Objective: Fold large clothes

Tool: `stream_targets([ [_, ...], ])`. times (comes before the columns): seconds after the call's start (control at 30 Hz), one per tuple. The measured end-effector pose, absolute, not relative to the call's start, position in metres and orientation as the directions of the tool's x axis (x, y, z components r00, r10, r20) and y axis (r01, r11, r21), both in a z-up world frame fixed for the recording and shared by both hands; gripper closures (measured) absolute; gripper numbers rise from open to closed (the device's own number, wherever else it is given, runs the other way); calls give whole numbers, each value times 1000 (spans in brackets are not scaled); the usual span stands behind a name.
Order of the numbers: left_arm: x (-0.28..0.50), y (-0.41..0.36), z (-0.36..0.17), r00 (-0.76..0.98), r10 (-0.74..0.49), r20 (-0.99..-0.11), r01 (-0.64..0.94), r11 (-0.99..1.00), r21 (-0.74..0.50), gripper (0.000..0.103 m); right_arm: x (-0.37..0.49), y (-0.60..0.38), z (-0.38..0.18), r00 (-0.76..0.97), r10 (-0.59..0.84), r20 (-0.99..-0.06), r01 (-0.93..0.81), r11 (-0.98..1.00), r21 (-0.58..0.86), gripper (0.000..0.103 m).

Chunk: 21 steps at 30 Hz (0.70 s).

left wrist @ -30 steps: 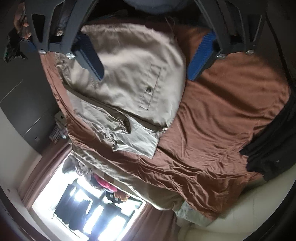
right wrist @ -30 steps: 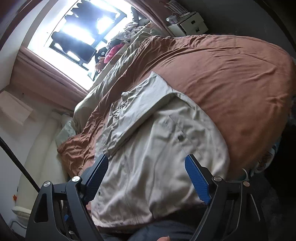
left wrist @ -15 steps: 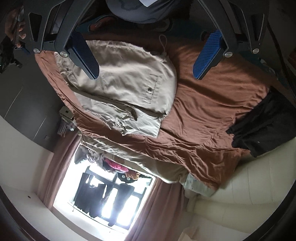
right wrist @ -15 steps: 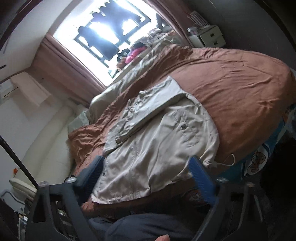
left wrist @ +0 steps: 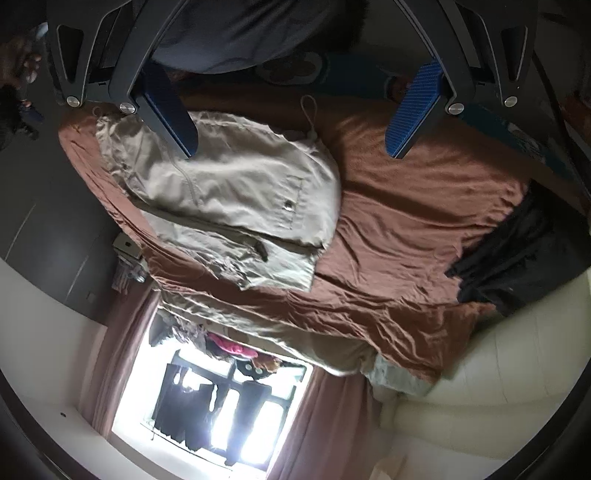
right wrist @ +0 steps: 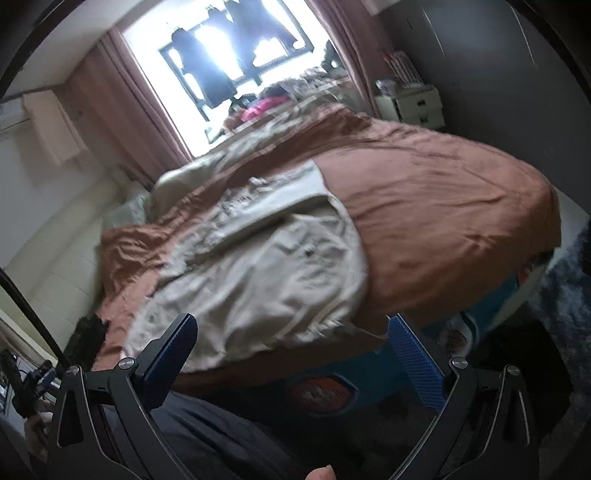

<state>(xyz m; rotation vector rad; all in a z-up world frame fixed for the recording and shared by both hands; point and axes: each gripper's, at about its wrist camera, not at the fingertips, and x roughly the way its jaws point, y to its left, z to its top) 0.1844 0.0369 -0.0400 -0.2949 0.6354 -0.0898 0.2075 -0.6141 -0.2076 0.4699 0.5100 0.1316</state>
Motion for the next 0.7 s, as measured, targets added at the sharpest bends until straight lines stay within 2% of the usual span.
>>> stream_targets([
  [0.1, 193, 42, -51, 788, -185, -587, -15, 948, -318, 1, 213, -621, -222, 856, 228, -465, 25, 879, 477, 0],
  [0.27, 212, 54, -83, 757, -255, -601, -27, 908, -419, 2, 229, -622, -237, 830, 235, -507, 53, 871, 489, 0],
  [0.37, 226, 63, -106, 733, -290, -616, -52, 879, -475, 9, 245, -620, -244, 809, 262, -526, 50, 861, 506, 0],
  [0.53, 251, 66, -130, 695, -300, -653, -74, 874, -481, 13, 279, -615, -256, 786, 303, -539, 26, 855, 518, 0],
  [0.6, 263, 67, -138, 684, -313, -659, -77, 867, -492, 18, 295, -620, -262, 780, 331, -531, 25, 832, 554, 5],
  [0.7, 283, 69, -150, 665, -322, -674, -91, 861, -500, 26, 320, -626, -271, 770, 356, -530, 34, 806, 591, 18],
])
